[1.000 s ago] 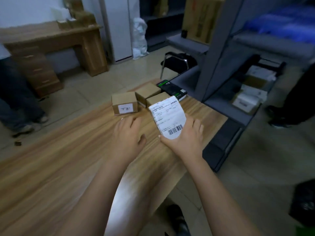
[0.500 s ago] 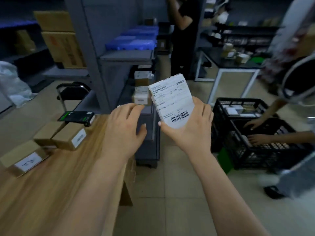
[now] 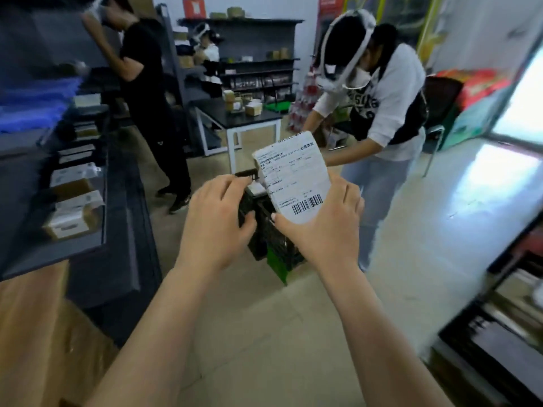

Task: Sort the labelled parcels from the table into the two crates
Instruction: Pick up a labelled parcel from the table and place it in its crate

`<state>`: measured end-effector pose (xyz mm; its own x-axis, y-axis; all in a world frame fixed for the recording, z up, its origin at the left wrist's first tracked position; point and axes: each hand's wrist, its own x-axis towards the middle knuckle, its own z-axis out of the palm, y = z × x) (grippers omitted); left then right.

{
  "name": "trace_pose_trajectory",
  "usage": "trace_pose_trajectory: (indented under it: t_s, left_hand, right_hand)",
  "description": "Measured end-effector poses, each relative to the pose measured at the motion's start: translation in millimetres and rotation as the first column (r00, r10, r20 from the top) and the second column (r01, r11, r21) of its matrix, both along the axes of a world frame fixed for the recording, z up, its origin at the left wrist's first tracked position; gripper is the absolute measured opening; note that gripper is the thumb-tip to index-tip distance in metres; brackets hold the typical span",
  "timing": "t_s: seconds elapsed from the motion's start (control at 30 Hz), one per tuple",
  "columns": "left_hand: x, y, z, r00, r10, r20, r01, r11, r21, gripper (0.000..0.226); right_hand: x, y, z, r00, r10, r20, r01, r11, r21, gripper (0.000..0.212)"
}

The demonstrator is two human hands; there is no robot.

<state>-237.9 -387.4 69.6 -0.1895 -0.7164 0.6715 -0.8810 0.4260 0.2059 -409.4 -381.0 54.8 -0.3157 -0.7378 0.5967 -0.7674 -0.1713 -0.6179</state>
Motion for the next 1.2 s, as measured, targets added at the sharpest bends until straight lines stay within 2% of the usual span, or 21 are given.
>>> trace_pose_trajectory:
  t_s: [0.27, 0.5, 0.87, 1.2]
  left_hand:
    - [-170, -17, -11, 0.975, -0.219, -0.025, 0.219, 0.976, 0.000, 0.050]
    - [-300, -24, -26, 0.903, -0.428, -0.028, 0.428, 0.904, 0.003, 0.048]
    - [-484, -41, -49, 0.677, -0.735, -0.015, 0.733, 0.673, 0.105, 0.048]
    - [-654, -90, -59, 0.444, -0.896, 0.031, 0.889, 0.444, 0.111, 0.050]
  right_hand:
    - [-165, 21, -13, 0.979, -0.206, -0.004, 0.205, 0.977, 0.063, 0.106]
    - [-279, 56, -20, 0.915, -0.403, 0.003, 0.402, 0.912, 0.082, 0.106]
    - [-421, 90, -49, 0.708, -0.706, 0.010, 0.687, 0.692, 0.222, 0.107]
    - [-549, 69, -58, 0.439, -0.897, 0.051, 0.853, 0.434, 0.288, 0.105]
